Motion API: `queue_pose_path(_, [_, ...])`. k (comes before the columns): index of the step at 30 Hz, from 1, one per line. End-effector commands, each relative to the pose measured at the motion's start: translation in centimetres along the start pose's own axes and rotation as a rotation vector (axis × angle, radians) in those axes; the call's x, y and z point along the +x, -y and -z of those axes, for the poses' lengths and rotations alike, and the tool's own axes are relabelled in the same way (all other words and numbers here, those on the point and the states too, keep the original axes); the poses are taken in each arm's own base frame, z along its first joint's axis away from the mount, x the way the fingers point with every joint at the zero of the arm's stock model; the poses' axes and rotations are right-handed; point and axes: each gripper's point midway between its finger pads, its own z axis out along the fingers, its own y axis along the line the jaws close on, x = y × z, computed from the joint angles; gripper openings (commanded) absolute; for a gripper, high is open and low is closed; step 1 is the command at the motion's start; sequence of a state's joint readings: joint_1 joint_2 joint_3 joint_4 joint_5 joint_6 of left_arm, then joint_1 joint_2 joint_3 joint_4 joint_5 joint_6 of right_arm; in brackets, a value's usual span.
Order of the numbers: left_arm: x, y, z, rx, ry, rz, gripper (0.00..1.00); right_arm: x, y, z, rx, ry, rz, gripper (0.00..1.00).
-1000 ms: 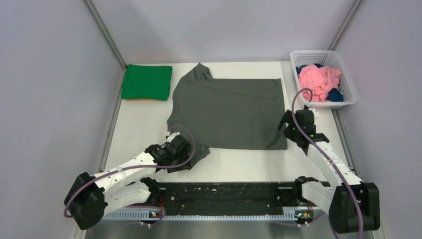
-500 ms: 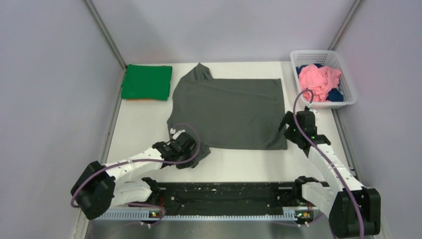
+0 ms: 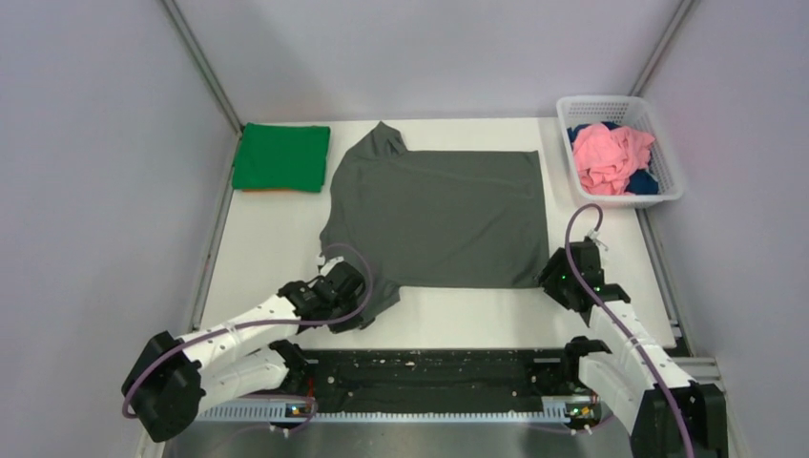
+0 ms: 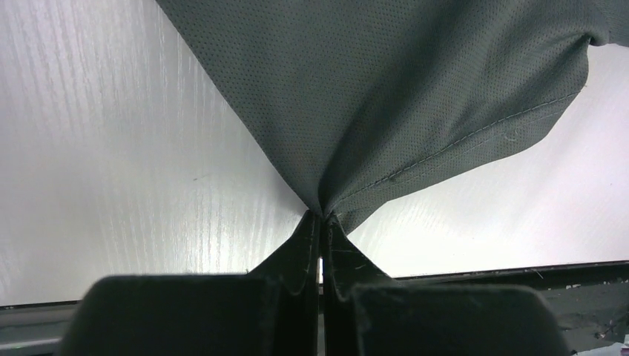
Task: Fold and stack the t-shirts
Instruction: Grab the side of the flattened tshirt closest away from the robot with both arms
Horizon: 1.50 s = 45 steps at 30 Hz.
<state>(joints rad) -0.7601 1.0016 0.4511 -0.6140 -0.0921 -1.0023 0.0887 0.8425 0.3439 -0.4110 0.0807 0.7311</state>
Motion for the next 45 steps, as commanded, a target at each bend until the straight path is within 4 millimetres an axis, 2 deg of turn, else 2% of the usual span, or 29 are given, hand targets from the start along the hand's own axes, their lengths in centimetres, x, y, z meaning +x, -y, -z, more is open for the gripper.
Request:
queue_pose_path(1, [1.0,-0.4,0.2,0.007,-0.028,0.032,0.0,-0.3,0.1,-0.7,-0.002,0.033,-0.036,0.5])
queue_pose_path(6, [1.5,-1.1,0.4,-0.008,-0.043,0.044,0.0,0.0,0.5,-1.4,0.011,0.031,-0.054,0.36])
queue_pose_path(9, [1.9,-1.0,0.5,0.005,-0.057,0.06,0.0,0.0,0.7,-1.1,0.027,0.027,-0.042,0.11])
queue_pose_path(11, [2.3,-0.8,0.7,0.031,-0.071,0.08,0.0,-0.1,0.8,-0.7,0.032,0.027,-0.033,0.0])
queue_pose_path(15, [3.3,0.1,1.5,0.103,-0.109,0.11,0.0,0.2,1.4,0.7,0.051,0.012,-0.017,0.0])
queue_pose_path(18, [3.3,0.7,2.1,0.152,-0.1,0.111,0.0,0.5,0.6,1.7,-0.003,0.006,-0.053,0.0])
queue_pose_path(21, [2.7,1.6,2.8,0.189,-0.084,0.105,0.0,0.5,0.0,2.8,-0.029,0.009,-0.098,0.0])
queue_pose_path(25, [1.8,2.7,3.2,0.222,-0.053,0.097,0.0,-0.7,0.1,4.4,-0.024,0.066,-0.153,0.0])
queue_pose_path(29, [1.2,3.4,3.5,0.23,-0.043,0.089,0.0,-1.3,0.9,4.8,-0.01,0.13,-0.198,0.0])
queue_pose_path(32, [0.3,4.3,4.1,0.264,-0.011,0.069,0.0,-1.4,0.5,4.6,-0.023,0.129,-0.193,0.0])
queue_pose_path(37, [-2.2,7.0,5.1,0.347,0.087,-0.001,0.0,-1.9,-0.7,4.0,-0.046,0.104,-0.14,0.0])
queue_pose_path(45, [-9.4,9.7,6.2,0.293,0.302,-0.073,0.0,-4.2,-3.3,2.7,-0.064,0.084,-0.044,0.0])
